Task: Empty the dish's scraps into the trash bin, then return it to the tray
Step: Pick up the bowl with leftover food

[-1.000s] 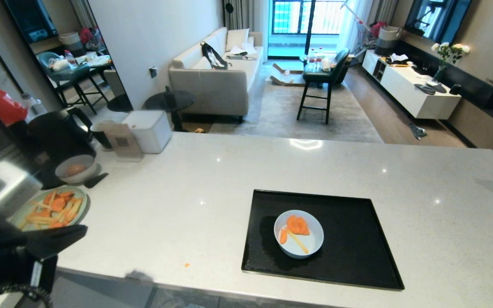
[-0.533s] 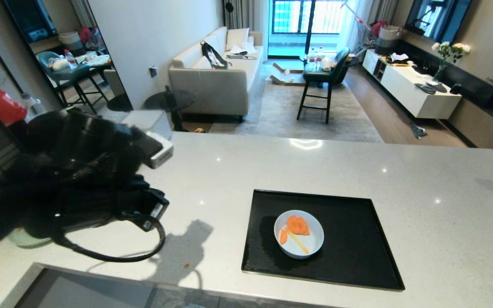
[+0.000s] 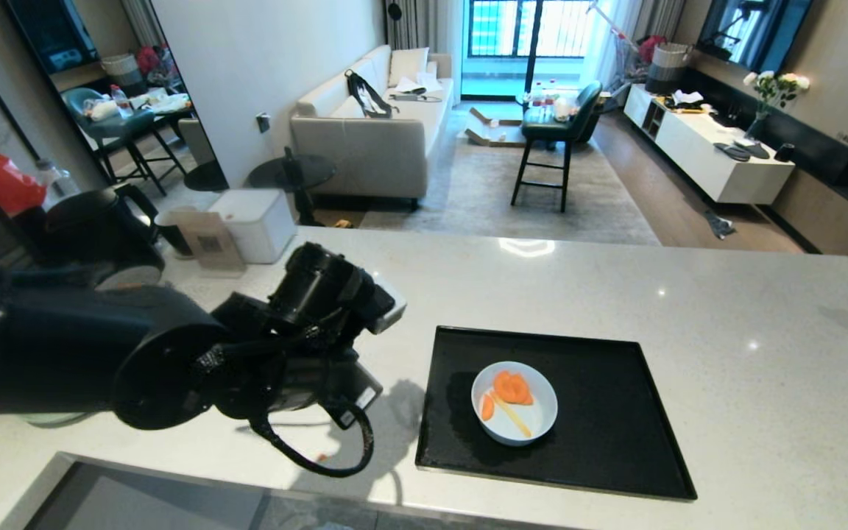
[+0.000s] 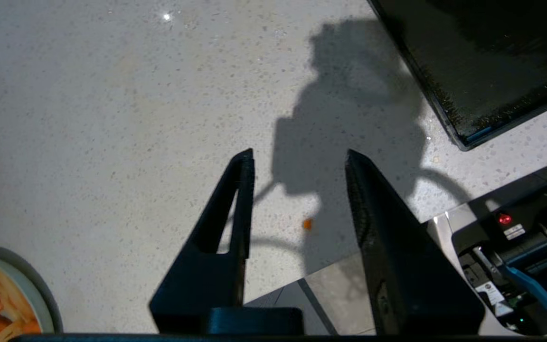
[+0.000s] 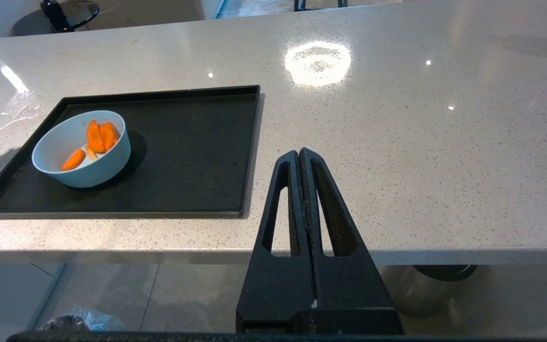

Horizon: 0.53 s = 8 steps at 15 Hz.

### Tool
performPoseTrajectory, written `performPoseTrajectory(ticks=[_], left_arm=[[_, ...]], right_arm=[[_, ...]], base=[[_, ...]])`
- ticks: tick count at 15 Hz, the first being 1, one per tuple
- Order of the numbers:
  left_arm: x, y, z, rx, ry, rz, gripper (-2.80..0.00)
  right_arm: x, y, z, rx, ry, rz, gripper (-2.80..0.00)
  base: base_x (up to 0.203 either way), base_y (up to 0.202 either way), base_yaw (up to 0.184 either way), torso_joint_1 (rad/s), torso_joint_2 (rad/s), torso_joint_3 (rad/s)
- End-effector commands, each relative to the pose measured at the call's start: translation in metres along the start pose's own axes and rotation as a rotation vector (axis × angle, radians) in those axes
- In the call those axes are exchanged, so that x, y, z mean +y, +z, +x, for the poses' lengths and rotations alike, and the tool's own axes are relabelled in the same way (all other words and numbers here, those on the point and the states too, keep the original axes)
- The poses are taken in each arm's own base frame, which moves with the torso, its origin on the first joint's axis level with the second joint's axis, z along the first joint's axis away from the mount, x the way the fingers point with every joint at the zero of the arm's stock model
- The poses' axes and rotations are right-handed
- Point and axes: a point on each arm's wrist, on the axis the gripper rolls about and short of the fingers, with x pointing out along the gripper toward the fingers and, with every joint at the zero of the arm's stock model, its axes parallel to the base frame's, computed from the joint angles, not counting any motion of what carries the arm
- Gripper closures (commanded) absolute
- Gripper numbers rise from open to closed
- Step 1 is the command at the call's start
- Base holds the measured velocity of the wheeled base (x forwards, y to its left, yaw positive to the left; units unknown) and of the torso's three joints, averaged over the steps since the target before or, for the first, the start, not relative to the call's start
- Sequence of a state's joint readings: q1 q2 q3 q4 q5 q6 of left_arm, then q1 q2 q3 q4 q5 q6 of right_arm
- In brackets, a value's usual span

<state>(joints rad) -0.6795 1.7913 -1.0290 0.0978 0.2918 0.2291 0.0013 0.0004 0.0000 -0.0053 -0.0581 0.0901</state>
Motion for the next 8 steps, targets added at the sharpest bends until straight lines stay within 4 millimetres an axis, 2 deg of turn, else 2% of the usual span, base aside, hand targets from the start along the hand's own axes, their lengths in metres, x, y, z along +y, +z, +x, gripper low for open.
performPoseTrajectory(ticks=[1,5,8], left_arm=[[-0.015,0.008,0.018,0.022,-0.006,0.039,-2.80],[-0.034,0.041,0.038,-0.014,0.017,0.088,-2.80],[-0.038,0.062,0.034,0.023,-0.001,0.124,-2.80]], right_arm=[[0.000,0.000,0.000,-0.001,0.000,0.000,0.00],[0.000,0.000,0.000,0.000,0.000,0.000,0.00],[0.000,0.000,0.000,-0.001,0.000,0.001,0.00]], base=[[0.000,0.000,0.000,0.000,0.00,0.000],[0.000,0.000,0.000,0.000,0.00,0.000],[0.000,0.000,0.000,0.000,0.00,0.000]])
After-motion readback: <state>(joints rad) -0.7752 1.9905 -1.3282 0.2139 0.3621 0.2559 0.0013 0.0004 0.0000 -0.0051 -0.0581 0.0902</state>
